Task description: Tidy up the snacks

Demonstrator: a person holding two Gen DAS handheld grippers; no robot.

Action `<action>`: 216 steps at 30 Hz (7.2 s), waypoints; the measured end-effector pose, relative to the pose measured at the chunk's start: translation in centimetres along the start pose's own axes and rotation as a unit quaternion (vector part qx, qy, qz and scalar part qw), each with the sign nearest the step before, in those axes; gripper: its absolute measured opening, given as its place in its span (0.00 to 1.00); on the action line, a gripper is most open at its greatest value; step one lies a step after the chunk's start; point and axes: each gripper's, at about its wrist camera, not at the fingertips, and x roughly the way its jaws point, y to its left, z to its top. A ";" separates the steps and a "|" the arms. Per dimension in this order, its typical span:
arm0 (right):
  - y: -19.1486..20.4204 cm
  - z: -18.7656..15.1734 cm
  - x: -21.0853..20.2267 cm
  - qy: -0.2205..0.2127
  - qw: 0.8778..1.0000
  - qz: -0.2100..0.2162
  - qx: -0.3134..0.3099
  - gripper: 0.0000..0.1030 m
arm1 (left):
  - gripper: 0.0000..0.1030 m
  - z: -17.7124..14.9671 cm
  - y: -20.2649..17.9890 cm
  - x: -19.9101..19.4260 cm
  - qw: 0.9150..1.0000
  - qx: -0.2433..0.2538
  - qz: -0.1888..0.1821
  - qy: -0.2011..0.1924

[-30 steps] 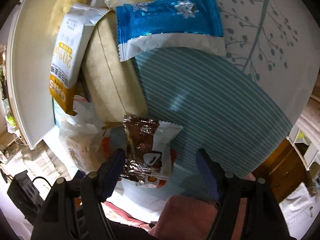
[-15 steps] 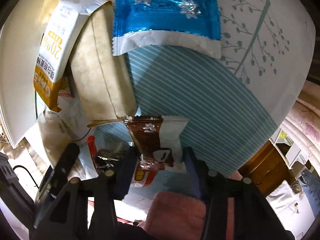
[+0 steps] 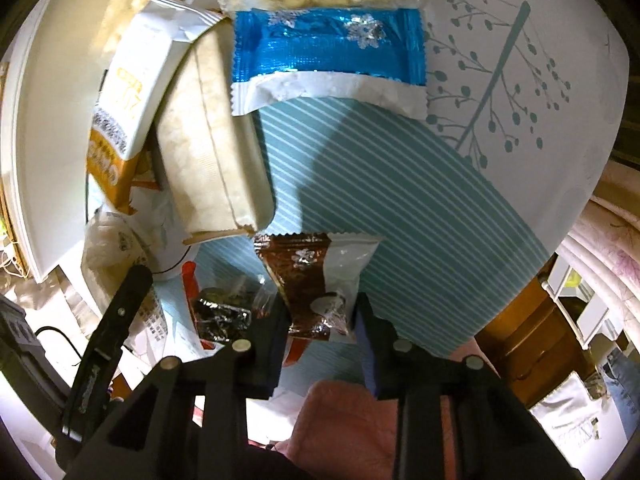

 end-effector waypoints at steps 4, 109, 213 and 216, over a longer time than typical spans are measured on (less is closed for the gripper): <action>0.1 -0.9 -1.3 -0.015 1.000 0.011 -0.010 0.29 | 0.77 -1.3 0.9 -0.7 1.000 -0.012 -0.002 -0.005; 2.0 -4.5 -19.4 -0.343 0.840 0.078 -0.413 0.58 | 0.89 -12.8 -1.0 -21.1 0.949 -0.219 -0.062 -0.219; 6.9 0.1 -17.7 -0.271 0.657 0.106 -0.696 0.29 | 0.40 -7.3 -2.2 -15.5 0.927 -0.329 0.057 -0.169; 8.2 0.4 -18.6 -0.286 0.661 0.109 -0.686 0.29 | 0.40 -5.7 -2.0 -16.4 0.934 -0.311 0.055 -0.169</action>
